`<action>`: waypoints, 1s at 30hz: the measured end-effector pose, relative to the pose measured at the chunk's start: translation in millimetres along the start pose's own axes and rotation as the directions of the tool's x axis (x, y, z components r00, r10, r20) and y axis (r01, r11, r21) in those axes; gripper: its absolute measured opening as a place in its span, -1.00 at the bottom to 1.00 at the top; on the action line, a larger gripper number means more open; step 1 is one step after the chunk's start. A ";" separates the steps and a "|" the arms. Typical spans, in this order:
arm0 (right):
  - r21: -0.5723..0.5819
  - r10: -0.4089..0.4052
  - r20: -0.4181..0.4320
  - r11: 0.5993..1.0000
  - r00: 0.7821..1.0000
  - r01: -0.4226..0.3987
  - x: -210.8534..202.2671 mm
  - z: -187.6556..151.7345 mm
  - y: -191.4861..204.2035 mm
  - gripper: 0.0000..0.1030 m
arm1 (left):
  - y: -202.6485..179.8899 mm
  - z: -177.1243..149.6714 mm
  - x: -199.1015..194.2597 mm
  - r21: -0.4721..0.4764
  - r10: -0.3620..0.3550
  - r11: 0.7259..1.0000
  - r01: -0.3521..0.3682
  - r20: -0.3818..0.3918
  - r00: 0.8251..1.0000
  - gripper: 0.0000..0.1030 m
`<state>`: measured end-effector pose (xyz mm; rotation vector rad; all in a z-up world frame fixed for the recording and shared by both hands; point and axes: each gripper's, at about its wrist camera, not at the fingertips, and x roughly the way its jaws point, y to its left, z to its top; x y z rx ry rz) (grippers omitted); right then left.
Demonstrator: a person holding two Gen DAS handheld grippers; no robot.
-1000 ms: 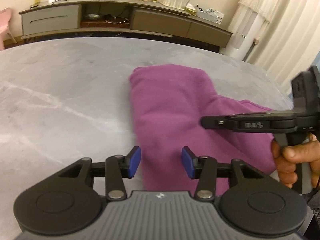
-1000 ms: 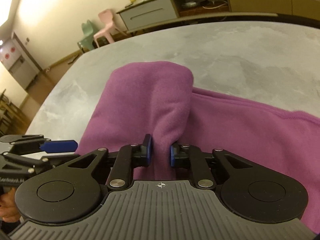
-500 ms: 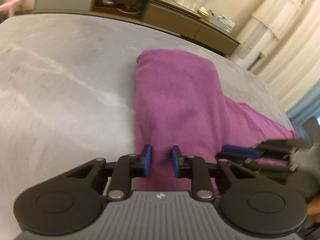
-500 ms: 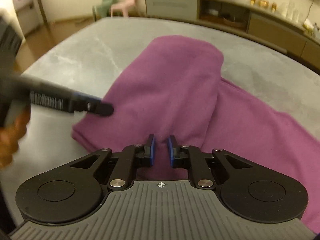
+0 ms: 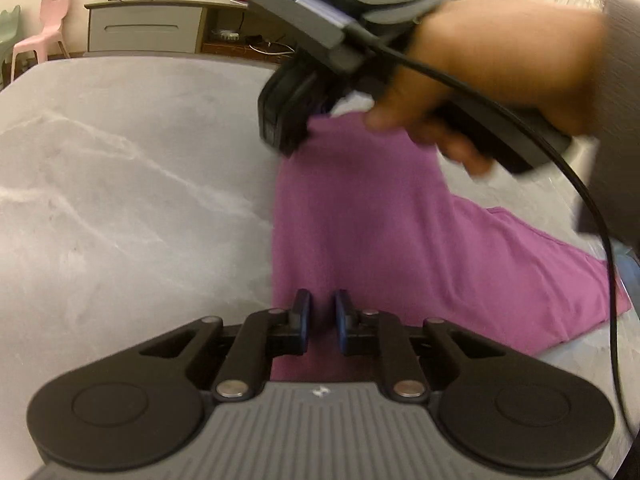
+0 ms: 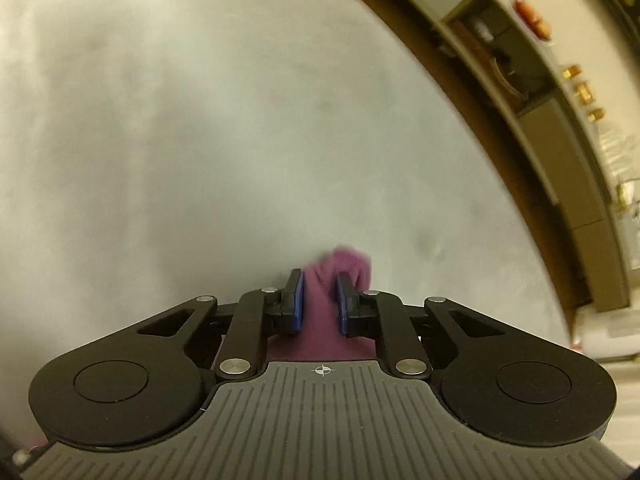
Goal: Fold clothes
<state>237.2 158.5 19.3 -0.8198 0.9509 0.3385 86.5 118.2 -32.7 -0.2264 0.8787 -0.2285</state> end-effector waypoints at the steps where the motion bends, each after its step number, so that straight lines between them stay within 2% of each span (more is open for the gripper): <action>1: 0.017 -0.043 0.010 0.999 0.999 0.043 1.0 3.5 -7.4 -1.00 | 0.3 1.0 1.4 0.001 -0.014 1.000 0.014 -0.008 1.000 -0.76; 2: 0.038 -0.081 0.021 0.996 0.997 0.080 0.9 6.0 -15.1 -1.00 | 0.8 1.9 2.6 0.000 -0.025 1.000 0.025 -0.016 1.000 -0.76; 5: 0.197 -0.080 0.112 0.979 0.990 0.056 -28.5 -13.0 -46.4 -0.96 | 6.7 7.2 2.8 -0.018 -0.046 0.999 0.046 -0.027 0.999 -0.76; 6: 0.248 -0.082 0.142 0.968 0.986 0.045 -38.3 -19.3 -56.9 -0.87 | 11.6 10.1 0.8 -0.040 -0.061 0.997 0.060 -0.026 0.998 -0.75; 7: 0.302 -0.081 0.174 0.953 0.981 0.025 -48.6 -27.2 -67.5 -0.60 | 16.7 12.7 -1.7 -0.061 -0.072 0.996 0.070 -0.023 0.997 -0.73; 8: 0.383 -0.035 0.217 0.922 0.976 -0.052 -63.3 -48.5 -79.1 -0.21 | 22.9 15.2 -5.5 -0.081 -0.069 0.994 0.068 -0.012 0.998 -0.69; 10: 0.504 0.045 0.295 0.841 0.954 -0.196 -88.5 -97.6 -97.2 0.04 | 33.2 17.9 -12.7 -0.115 -0.045 0.992 0.047 0.017 0.999 -0.57; 12: 0.582 0.109 0.341 0.756 0.934 -0.300 -100.9 -163.4 -106.9 0.06 | 41.8 21.6 -13.7 -0.139 -0.040 0.989 0.043 0.024 0.999 -0.56; 14: 0.618 0.159 0.348 0.702 0.924 -0.354 -106.2 -224.0 -99.8 0.03 | 44.1 22.4 -8.9 -0.158 -0.058 0.986 0.060 0.015 0.998 -0.52; 16: 0.592 0.212 0.367 0.698 0.906 -0.403 -105.7 -255.8 -77.3 -0.08 | 38.2 22.1 -3.8 -0.151 -0.085 0.985 0.086 0.015 0.996 -0.47; 18: 0.565 0.264 0.384 0.690 0.885 -0.452 -105.3 -287.5 -54.8 -0.46 | 27.2 22.9 1.1 -0.111 -0.091 0.990 0.092 0.016 0.996 -0.46; 19: 0.551 0.287 0.392 0.687 0.874 -0.473 -104.6 -302.3 -43.5 -0.67 | 20.9 23.2 3.1 -0.081 -0.069 0.994 0.070 0.018 0.997 -0.45; 20: 0.534 0.283 0.400 0.701 0.872 -0.473 -99.7 -308.3 -31.4 -0.70 | 15.2 23.4 4.2 -0.054 -0.043 0.998 0.044 0.025 0.999 -0.46; 22: 0.515 0.282 0.408 0.715 0.869 -0.473 -98.1 -314.6 -22.2 -0.69 | 6.0 23.5 4.1 -0.009 0.020 1.000 -0.019 0.049 0.999 -0.46; 24: 0.510 0.288 0.408 0.716 0.867 -0.478 -103.1 -316.5 -25.6 -0.69 | 0.9 28.0 0.0 0.016 0.044 0.999 -0.045 0.078 0.996 -0.46; 25: 0.526 0.305 0.408 0.692 0.861 -0.494 -105.4 -317.9 -31.7 -0.67 | -0.9 31.2 -3.0 0.025 0.047 0.998 -0.050 0.093 0.995 -0.45; 26: 0.541 0.309 0.408 0.676 0.859 -0.500 -110.3 -322.3 -38.1 -0.50 | -2.7 34.3 -5.9 0.033 0.051 0.998 -0.055 0.107 0.993 -0.45; 27: 0.557 0.286 0.414 0.671 0.864 -0.489 -117.4 -326.1 -45.9 -0.41 | -7.6 36.4 -6.6 0.050 0.046 0.997 -0.052 0.116 0.992 -0.45; 28: 0.572 0.262 0.420 0.666 0.869 -0.478 -124.6 -330.6 -53.9 -0.23 | -16.9 36.9 -4.1 0.080 0.030 0.996 -0.039 0.114 0.993 -0.41; 30: 0.583 0.209 0.439 0.673 0.874 -0.454 -140.2 -351.6 -74.2 -0.06 | -35.3 37.9 0.7 0.138 -0.002 0.990 -0.013 0.111 0.994 -0.40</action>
